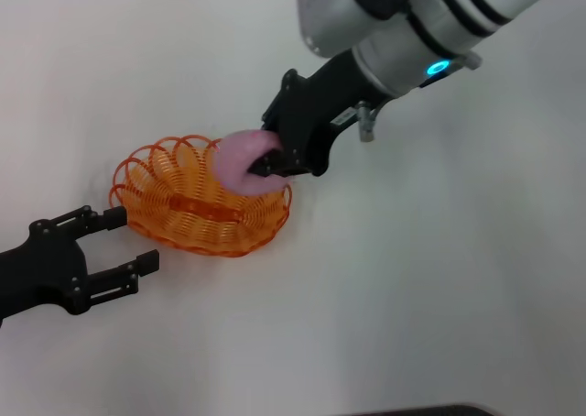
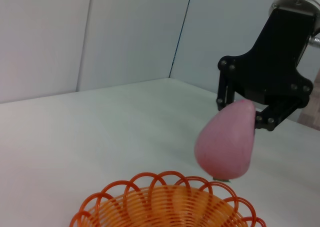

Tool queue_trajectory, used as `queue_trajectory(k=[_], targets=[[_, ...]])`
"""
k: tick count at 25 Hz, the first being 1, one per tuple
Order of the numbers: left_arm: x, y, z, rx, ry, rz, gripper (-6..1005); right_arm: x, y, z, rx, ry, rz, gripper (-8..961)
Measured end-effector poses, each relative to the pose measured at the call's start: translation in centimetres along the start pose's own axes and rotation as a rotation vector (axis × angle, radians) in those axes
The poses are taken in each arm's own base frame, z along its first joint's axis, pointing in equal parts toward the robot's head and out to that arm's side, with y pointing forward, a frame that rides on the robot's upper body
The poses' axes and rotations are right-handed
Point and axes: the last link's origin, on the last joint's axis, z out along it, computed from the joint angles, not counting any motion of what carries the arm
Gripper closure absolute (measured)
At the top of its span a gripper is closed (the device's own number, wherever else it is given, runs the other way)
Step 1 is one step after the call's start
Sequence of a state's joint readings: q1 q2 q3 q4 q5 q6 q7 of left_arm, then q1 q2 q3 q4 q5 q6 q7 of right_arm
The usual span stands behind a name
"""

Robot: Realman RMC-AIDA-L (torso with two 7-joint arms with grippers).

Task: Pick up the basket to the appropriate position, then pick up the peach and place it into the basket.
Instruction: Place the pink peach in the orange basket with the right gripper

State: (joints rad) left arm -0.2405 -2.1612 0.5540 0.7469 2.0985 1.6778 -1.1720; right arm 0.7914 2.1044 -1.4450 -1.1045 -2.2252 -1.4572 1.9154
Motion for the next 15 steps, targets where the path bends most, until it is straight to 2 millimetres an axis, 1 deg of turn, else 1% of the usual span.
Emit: queue_trajectory(k=[5,10,15], targets=[[0.0,0.0,0.0,0.000,0.000,-0.001,217,-0.2,0.1,1.8,0.003,0.010,-0.013,748],[0.0,0.0,0.0,0.000,0.000,0.000,217,0.5,-0.1,3.6,0.009,0.017,0.011,749],[0.0,0.0,0.0,-0.001,0.001,0.001,217,0.7,-0.2,4.4,0.031,0.025,0.005,748]])
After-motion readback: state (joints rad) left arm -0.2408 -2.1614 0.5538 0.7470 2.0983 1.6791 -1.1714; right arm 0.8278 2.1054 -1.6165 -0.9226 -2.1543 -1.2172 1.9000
